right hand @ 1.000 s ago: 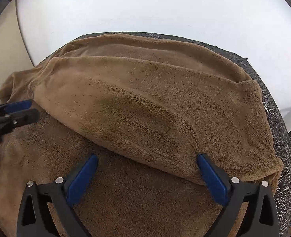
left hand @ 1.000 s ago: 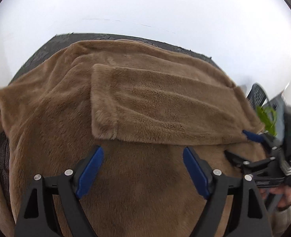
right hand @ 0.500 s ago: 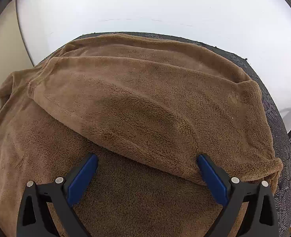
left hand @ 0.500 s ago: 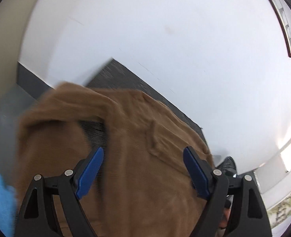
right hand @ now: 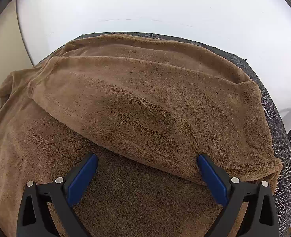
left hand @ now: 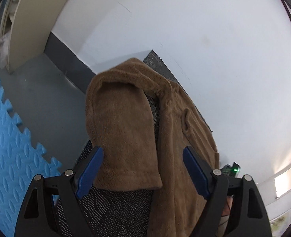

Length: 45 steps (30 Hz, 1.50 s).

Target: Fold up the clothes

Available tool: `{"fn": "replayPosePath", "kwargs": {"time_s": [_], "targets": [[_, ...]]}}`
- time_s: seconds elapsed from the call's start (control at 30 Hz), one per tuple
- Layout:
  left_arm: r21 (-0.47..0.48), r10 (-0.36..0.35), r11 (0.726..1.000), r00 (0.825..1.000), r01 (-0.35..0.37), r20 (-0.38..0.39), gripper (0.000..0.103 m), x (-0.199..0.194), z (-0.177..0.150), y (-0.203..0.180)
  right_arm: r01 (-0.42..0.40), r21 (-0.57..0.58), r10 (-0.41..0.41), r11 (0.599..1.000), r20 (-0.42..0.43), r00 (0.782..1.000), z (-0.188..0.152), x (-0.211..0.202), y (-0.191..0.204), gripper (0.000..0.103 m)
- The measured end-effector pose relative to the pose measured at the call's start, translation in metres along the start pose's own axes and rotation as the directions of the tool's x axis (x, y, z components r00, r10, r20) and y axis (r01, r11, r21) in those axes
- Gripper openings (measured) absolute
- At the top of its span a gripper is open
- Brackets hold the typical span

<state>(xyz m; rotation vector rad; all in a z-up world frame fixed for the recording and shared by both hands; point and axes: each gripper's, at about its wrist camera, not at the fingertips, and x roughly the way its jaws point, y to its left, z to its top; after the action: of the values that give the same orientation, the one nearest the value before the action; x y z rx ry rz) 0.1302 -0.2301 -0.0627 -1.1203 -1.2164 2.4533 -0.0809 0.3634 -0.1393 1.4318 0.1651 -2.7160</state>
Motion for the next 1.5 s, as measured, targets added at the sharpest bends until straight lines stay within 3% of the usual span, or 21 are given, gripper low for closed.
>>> {"fn": "replayPosePath", "kwargs": {"time_s": [0.1,0.27,0.63,0.93,0.97,1.07,1.1,1.23,1.3,1.43,1.5], "targets": [[-0.033,-0.037,0.999,0.999,0.037,-0.015,0.086,0.003,-0.003,0.001,0.000,0.001,0.000,1.000,0.000,1.000,0.000,0.000,0.001,0.102],[-0.050,0.028,0.998,1.000,-0.027,0.011,0.086,0.006,-0.005,-0.008,0.000,0.002,0.000,1.000,0.001,1.000,0.000,-0.001,0.001,0.102],[-0.109,0.087,0.990,0.996,-0.088,-0.017,0.086,0.009,-0.015,0.004,0.002,0.006,-0.002,1.000,0.001,1.000,-0.001,-0.001,0.001,0.102],[-0.140,0.031,0.990,0.999,-0.033,-0.016,0.084,0.017,-0.014,0.011,0.002,0.007,-0.002,1.000,0.002,1.000,-0.002,-0.001,0.002,0.102],[-0.136,0.032,0.990,0.999,-0.033,-0.014,0.077,0.019,-0.014,0.010,0.003,0.007,-0.003,1.000,0.002,1.000,-0.002,-0.001,0.001,0.102],[-0.130,0.049,0.990,0.998,-0.054,-0.043,0.037,0.032,-0.014,0.013,0.003,0.008,-0.003,1.000,0.002,1.000,-0.002,-0.001,0.001,0.102],[-0.117,0.059,0.991,0.998,-0.063,-0.039,0.033,0.033,-0.015,0.013,0.003,0.007,-0.003,1.000,0.002,1.000,-0.002,-0.001,0.001,0.102],[-0.099,0.098,0.990,0.995,-0.100,-0.027,0.021,0.035,-0.013,0.013,0.003,0.008,-0.003,1.000,0.003,1.000,-0.002,-0.001,0.001,0.102],[-0.034,0.164,0.986,0.986,-0.163,0.016,0.017,0.029,-0.006,0.004,0.002,0.009,-0.002,1.000,0.003,1.000,-0.002,-0.001,0.001,0.102],[0.086,0.285,0.952,0.952,-0.295,0.113,0.017,0.016,0.007,-0.013,0.003,0.009,-0.003,1.000,0.003,1.000,-0.002,-0.001,0.001,0.102],[0.161,0.342,0.915,0.923,-0.370,0.177,0.017,0.007,0.017,-0.027,0.003,0.009,-0.003,1.000,0.003,1.000,-0.002,-0.001,0.001,0.102]]}}
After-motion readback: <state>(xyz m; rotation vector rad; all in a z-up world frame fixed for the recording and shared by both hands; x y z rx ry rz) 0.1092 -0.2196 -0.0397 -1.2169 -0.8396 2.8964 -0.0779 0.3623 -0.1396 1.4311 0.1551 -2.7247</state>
